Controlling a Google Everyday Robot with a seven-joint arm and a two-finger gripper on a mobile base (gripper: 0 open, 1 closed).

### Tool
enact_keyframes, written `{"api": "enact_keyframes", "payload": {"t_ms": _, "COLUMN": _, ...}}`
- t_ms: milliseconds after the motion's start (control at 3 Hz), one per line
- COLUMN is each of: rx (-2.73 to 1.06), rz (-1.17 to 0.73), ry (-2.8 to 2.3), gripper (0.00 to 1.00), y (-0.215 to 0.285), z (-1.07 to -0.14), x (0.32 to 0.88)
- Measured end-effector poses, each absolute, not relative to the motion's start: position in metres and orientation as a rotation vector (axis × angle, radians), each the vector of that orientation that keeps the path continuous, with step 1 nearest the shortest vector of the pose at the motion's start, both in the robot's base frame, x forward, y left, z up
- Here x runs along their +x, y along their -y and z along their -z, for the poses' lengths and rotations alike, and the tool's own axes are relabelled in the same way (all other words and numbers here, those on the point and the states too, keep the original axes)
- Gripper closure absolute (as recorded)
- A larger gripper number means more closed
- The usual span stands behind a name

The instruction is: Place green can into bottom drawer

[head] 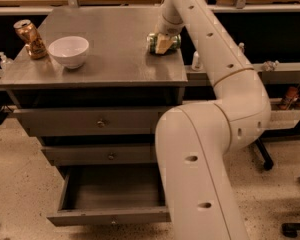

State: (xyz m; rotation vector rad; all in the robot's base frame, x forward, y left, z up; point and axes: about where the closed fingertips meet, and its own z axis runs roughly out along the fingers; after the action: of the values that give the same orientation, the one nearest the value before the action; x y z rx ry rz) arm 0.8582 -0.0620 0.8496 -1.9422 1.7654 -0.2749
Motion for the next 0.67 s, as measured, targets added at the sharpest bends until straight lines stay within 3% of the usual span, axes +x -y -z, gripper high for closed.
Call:
{"api": "enact_keyframes", "payload": {"t_ms": 333, "rx": -1.931, "rz": 0.198, "ry": -1.660, "gripper": 1.00, "y": 0.065, "z": -0.888, "x": 0.837}}
{"api": "enact_keyframes", "payload": {"t_ms": 667, "rx": -1.928, "rz": 0.056, "ry": -1.626, "gripper": 1.00, "y": 0.080, "z": -0.966, "x": 0.764}}
